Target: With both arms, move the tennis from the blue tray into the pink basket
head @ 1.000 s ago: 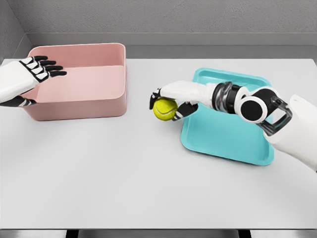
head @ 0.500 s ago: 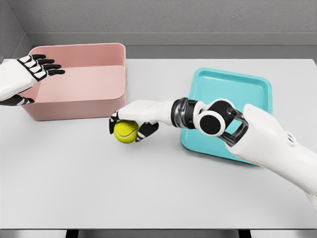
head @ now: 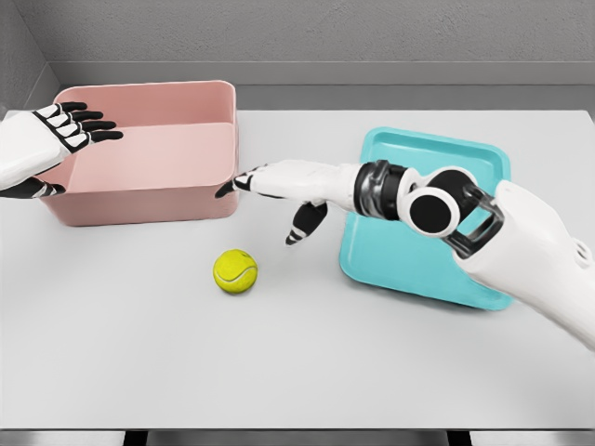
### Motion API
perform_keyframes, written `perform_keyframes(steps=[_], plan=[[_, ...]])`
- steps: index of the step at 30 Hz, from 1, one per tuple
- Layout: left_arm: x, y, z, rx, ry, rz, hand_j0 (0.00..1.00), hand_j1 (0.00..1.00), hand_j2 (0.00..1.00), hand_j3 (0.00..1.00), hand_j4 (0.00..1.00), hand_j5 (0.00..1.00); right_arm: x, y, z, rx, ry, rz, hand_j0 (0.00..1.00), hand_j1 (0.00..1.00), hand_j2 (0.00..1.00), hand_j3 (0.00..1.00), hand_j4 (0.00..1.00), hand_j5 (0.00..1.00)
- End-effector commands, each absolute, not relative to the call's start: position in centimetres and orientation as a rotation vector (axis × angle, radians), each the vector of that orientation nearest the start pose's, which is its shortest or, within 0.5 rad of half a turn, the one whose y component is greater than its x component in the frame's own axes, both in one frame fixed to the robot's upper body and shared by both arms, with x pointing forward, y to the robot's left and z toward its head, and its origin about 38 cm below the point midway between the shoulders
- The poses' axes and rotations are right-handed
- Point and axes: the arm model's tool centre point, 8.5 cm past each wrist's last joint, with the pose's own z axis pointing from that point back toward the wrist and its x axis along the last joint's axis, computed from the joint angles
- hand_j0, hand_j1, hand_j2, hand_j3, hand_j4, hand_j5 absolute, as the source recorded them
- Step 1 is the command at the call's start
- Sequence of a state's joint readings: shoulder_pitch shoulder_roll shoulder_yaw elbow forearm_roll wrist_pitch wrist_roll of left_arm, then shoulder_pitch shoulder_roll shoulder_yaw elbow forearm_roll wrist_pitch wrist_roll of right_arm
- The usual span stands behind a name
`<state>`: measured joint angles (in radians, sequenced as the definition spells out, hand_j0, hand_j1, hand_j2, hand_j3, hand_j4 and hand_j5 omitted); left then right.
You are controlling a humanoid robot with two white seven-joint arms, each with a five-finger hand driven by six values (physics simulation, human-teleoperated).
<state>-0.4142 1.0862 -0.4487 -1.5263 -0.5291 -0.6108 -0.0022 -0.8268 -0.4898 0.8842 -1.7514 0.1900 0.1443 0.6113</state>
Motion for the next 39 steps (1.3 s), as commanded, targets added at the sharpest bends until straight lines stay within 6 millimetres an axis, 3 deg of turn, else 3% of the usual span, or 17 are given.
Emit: perform_keyframes(steps=[1, 3, 5, 7, 12, 16, 18, 27, 33, 39], plan=[[39.3, 39.2, 25.7, -1.123, 2.234, 2.650, 1.00, 1.00, 1.00, 1.00, 1.00, 1.00, 43.3, -14.3, 28.0, -0.211, -1.505, 1.812, 1.00, 1.00, 1.00, 1.00, 1.00, 1.00], [39.3, 39.2, 25.7, -1.122, 2.234, 2.652, 1.00, 1.00, 1.00, 1.00, 1.00, 1.00, 43.7, -18.8, 29.1, -0.293, -1.509, 1.760, 1.00, 1.00, 1.00, 1.00, 1.00, 1.00], [39.1, 38.6, 25.7, -1.093, 2.228, 2.648, 1.00, 1.00, 1.00, 1.00, 1.00, 1.00, 44.1, -24.6, 31.1, -0.428, -1.482, 1.675, 1.00, 1.00, 1.00, 1.00, 1.00, 1.00], [38.8, 37.9, 25.7, -1.062, 2.227, 2.640, 1.00, 1.00, 1.00, 1.00, 1.00, 1.00, 43.3, -29.2, 31.4, -0.498, -1.461, 1.622, 1.00, 1.00, 1.00, 1.00, 1.00, 1.00], [36.4, 34.0, 24.7, -0.878, 2.191, 2.616, 1.00, 1.00, 1.00, 1.00, 1.00, 1.00, 40.8, -36.0, 30.6, -0.568, -1.465, 1.540, 1.00, 1.00, 1.00, 1.00, 1.00, 1.00], [35.6, 32.6, 24.2, -0.820, 2.172, 2.603, 1.00, 1.00, 1.00, 1.00, 1.00, 1.00, 40.4, -36.8, 30.7, -0.579, -1.472, 1.550, 1.00, 1.00, 1.00, 1.00, 1.00, 1.00], [35.4, 32.0, 23.5, -0.777, 2.165, 2.625, 1.00, 1.00, 1.00, 1.00, 1.00, 1.00, 40.2, -36.0, 29.3, -0.538, -1.463, 1.561, 1.00, 1.00, 1.00, 1.00, 1.00, 1.00], [34.6, 28.2, 20.2, -0.569, 2.242, 2.614, 1.00, 1.00, 1.00, 1.00, 1.00, 1.00, 40.1, -34.5, 28.7, -0.501, -1.477, 1.589, 1.00, 1.00, 1.00, 1.00, 1.00, 1.00], [34.4, 24.2, 18.2, -0.411, 2.148, 2.634, 1.00, 1.00, 1.00, 1.00, 1.00, 1.00, 40.2, -34.8, 28.9, -0.513, -1.466, 1.581, 1.00, 1.00, 1.00, 1.00, 1.00, 1.00], [34.8, 22.6, 18.2, -0.402, 1.978, 2.660, 1.00, 1.00, 1.00, 1.00, 1.00, 1.00, 40.2, -34.9, 29.0, -0.515, -1.468, 1.579, 1.00, 1.00, 1.00, 1.00, 1.00, 1.00]])
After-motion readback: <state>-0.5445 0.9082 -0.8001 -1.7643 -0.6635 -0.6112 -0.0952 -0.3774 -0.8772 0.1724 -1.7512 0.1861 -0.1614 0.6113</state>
